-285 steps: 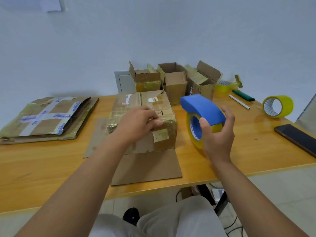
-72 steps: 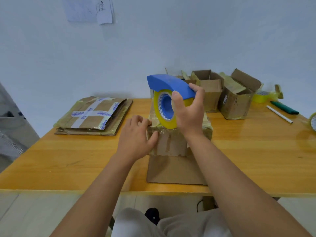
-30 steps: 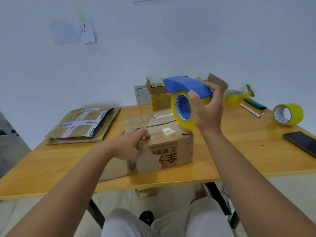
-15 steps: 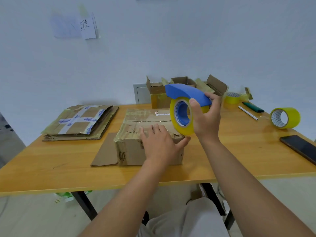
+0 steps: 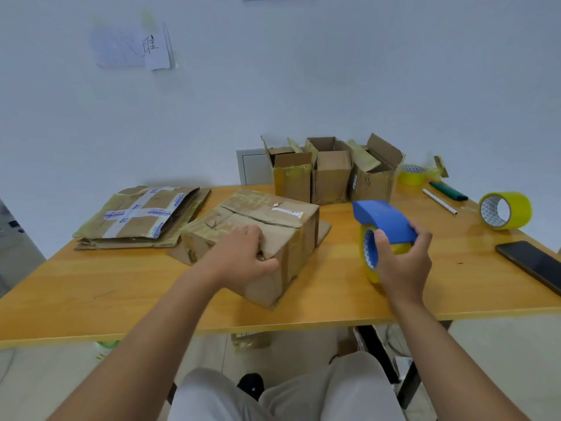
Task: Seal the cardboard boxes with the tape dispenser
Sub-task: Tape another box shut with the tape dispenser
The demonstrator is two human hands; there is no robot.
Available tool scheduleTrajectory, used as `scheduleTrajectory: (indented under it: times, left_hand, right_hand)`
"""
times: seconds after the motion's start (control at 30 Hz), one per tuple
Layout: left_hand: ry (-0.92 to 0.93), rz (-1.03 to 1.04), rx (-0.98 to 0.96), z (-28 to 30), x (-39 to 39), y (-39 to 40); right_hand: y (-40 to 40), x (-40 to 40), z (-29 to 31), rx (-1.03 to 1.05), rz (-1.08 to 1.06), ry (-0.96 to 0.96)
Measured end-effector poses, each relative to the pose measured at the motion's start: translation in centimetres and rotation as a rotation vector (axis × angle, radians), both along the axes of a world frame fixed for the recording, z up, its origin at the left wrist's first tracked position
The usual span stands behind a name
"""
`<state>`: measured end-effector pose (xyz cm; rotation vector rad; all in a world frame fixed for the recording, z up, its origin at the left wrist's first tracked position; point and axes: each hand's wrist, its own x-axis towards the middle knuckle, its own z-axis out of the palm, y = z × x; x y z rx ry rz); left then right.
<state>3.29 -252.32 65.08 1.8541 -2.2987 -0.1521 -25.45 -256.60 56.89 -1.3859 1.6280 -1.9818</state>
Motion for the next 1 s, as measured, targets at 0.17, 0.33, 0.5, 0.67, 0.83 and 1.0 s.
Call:
scheduleTrajectory:
  times: [0.17, 0.33, 0.5, 0.67, 0.83, 1.0]
  left_hand:
    - [-0.043, -0.036, 0.103, 1.0, 0.7, 0.9]
    - [0.027, -0.047, 0.158, 1.0, 0.3, 1.4]
    - [-0.157, 0.017, -0.055, -0.2, -0.8, 1.2]
    - [-0.249, 0.185, -0.292, -2.5, 1.3, -0.3]
    - [-0.16, 0.156, -0.364, -3.3, 2.1, -0.9]
    - [-0.104, 0.129, -0.325, -2.7, 3.8, -0.8]
  right_hand:
    - [0.1, 1.2, -0.9, 0.016, 0.0, 0.058]
    - [0.4, 1.1, -1.2, 0.031, 0.001, 0.1]
    - [0.8, 1.1, -1.4, 0.017, 0.0, 0.127]
    - [0.8, 1.2, -1.2, 0.031, 0.0, 0.127]
    - [0.3, 1.0, -0.3, 0.06, 0.032, 0.084]
    - [1.7, 2.0, 2.1, -0.047, 0.149, 0.023]
